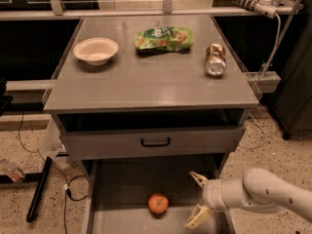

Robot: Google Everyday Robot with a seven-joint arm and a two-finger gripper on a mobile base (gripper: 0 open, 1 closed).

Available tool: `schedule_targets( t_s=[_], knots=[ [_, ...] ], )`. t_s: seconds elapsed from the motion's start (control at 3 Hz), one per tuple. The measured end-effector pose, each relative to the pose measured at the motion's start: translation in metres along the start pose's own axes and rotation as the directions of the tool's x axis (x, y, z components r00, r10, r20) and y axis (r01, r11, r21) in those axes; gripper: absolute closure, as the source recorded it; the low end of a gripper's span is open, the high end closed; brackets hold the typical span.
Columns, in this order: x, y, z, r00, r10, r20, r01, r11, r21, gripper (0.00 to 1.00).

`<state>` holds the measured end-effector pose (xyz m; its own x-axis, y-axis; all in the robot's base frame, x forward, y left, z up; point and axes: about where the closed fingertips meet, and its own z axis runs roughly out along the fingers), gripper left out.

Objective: Pick orange from middle drawer and place on counter

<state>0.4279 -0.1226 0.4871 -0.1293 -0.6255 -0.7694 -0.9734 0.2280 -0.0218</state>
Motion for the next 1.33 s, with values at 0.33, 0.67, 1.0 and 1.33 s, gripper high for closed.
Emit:
schedule_targets(
  t_s=[0.33,0.67,1.0,1.33],
  knots=[
    [0.014,-0.008,0.035,0.999,-0.007,0.053,0.004,0.9988,0.05,0.0],
    [0.024,-0.013,0.064,0.994,-0.03,0.105,0.02,0.9958,0.089,0.0],
    [0.031,-0.015,0.086,0.988,-0.048,0.144,0.035,0.9949,0.094,0.0],
    [0.033,-0.011,0.107,0.981,-0.055,0.184,0.041,0.9963,0.076,0.0]
  ],
)
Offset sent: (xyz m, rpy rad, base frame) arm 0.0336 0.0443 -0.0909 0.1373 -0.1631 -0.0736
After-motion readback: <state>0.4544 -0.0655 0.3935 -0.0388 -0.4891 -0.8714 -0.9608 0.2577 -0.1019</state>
